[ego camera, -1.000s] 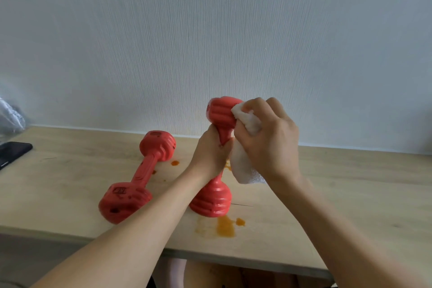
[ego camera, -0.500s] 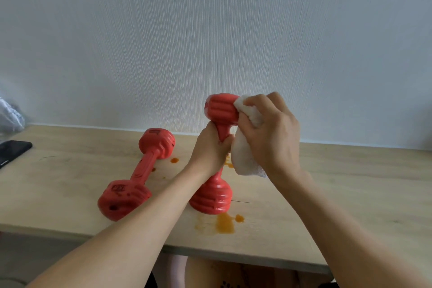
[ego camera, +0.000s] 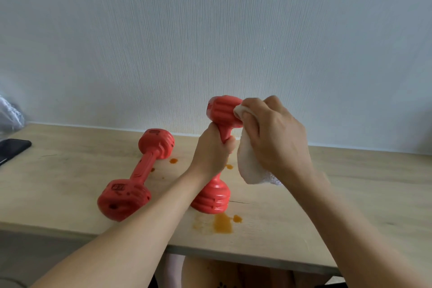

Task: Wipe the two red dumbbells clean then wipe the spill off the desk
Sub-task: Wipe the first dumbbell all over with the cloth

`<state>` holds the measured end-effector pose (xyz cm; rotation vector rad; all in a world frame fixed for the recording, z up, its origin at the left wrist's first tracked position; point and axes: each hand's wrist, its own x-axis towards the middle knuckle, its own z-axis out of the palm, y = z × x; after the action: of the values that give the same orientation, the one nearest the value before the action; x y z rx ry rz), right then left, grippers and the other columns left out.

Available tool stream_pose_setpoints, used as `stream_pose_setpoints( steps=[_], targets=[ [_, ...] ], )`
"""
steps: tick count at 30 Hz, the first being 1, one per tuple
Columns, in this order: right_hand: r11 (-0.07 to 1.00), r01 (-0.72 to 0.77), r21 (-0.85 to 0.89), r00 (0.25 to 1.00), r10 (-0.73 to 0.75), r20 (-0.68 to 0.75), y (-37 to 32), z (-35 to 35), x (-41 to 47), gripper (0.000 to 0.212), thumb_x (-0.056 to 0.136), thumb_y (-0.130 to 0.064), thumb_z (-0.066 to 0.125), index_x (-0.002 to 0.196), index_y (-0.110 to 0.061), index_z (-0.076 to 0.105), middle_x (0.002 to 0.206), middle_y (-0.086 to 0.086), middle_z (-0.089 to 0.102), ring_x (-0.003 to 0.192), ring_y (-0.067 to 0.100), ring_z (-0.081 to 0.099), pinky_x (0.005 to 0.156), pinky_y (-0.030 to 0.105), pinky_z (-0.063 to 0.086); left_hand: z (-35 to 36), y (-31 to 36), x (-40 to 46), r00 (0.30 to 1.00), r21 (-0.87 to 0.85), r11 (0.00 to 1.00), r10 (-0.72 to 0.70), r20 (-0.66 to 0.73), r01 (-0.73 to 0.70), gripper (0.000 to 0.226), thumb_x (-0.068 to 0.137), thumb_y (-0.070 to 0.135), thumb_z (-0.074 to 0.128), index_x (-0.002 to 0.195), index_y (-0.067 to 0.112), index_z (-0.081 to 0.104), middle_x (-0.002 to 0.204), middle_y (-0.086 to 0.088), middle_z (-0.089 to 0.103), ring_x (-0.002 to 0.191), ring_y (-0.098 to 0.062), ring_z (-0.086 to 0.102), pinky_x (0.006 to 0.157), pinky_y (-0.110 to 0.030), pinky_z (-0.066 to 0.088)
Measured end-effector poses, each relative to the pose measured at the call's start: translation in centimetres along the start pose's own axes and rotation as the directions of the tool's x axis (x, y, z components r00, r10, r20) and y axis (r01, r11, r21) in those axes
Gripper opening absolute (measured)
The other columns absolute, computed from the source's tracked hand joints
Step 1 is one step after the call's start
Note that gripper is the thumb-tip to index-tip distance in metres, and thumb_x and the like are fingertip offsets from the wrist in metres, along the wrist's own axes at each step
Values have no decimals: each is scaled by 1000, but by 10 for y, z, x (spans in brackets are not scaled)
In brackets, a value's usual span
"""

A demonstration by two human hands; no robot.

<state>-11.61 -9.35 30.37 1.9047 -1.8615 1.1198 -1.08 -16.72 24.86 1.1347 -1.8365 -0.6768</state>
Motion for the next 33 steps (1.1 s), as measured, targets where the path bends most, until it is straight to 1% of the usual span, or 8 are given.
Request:
stream_pose_setpoints(
  steps=[5, 9, 11, 15, 21, 24, 28, 33],
  targets=[
    [981, -172, -94, 976, 183, 117, 20, -3, 5, 32, 97, -35, 33, 100, -18, 59, 94, 5, 52, 85, 32, 56, 68, 35, 38, 2, 2, -2, 999, 10, 1000, 20, 44, -20, 22, 84, 6, 53, 73, 20, 39, 67, -4, 56, 56, -13, 49, 48, -17, 34],
    [996, -83, -25, 993, 85, 80, 6, -5, 5, 29, 97, -35, 35, 102, -18, 59, 95, 3, 52, 81, 26, 53, 66, 33, 39, 2, 4, -3, 999, 33, 999, 40, 27, -41, 11, 86, 8, 54, 82, 10, 44, 67, 0, 51, 58, -8, 45, 52, -23, 31],
    [995, -98, 0, 990, 98, 100, 5, -4, 4, 29, 97, -34, 35, 101, -18, 59, 94, 3, 53, 81, 26, 54, 67, 34, 41, 2, 3, -3, 999, 34, 999, 38, 14, -38, 11, 87, 9, 54, 83, 8, 44, 66, 4, 47, 58, -8, 43, 50, -20, 32],
    [989, -151, -4, 974, 149, 173, 13, 2, 0, 27, 95, -31, 36, 93, -17, 60, 91, 4, 54, 86, 28, 54, 66, 32, 36, 1, -2, 2, 1000, 57, 998, -4, 8, 3, 8, 84, 10, 54, 83, 7, 46, 69, -4, 56, 61, -18, 50, 48, -17, 31],
    [995, -72, 64, 990, 63, 128, 1, 3, 4, 27, 93, -31, 37, 89, -19, 61, 89, 5, 57, 83, 25, 53, 64, 32, 37, 2, 3, -1, 1000, 39, 999, 19, -13, -19, 14, 88, 9, 54, 81, 10, 42, 67, 8, 43, 59, -7, 42, 50, -18, 33],
    [987, -147, 71, 980, 136, 147, 20, 5, 8, 30, 89, -34, 35, 81, -17, 58, 86, 7, 59, 81, 26, 53, 61, 30, 32, 2, 4, 0, 1000, 42, 999, 6, 27, -7, 22, 85, 7, 52, 72, 19, 38, 65, 4, 49, 56, -7, 44, 47, -16, 33],
    [982, -162, 97, 979, 147, 144, 25, 8, 9, 33, 78, -38, 28, 75, -20, 55, 84, 7, 60, 78, 25, 53, 60, 28, 31, 1, 2, 0, 999, 11, 1000, -15, 47, 15, 9, 83, 7, 52, 79, 10, 44, 70, -9, 58, 58, -16, 51, 52, -26, 36],
    [980, -127, 154, 985, 106, 138, 18, 10, 8, 30, 78, -39, 29, 76, -22, 55, 85, 5, 61, 79, 23, 53, 64, 31, 39, 0, 3, 2, 1000, 42, 999, 4, 20, -5, 11, 85, 8, 54, 81, 9, 43, 65, 3, 48, 57, -8, 44, 48, -16, 32]
  ],
)
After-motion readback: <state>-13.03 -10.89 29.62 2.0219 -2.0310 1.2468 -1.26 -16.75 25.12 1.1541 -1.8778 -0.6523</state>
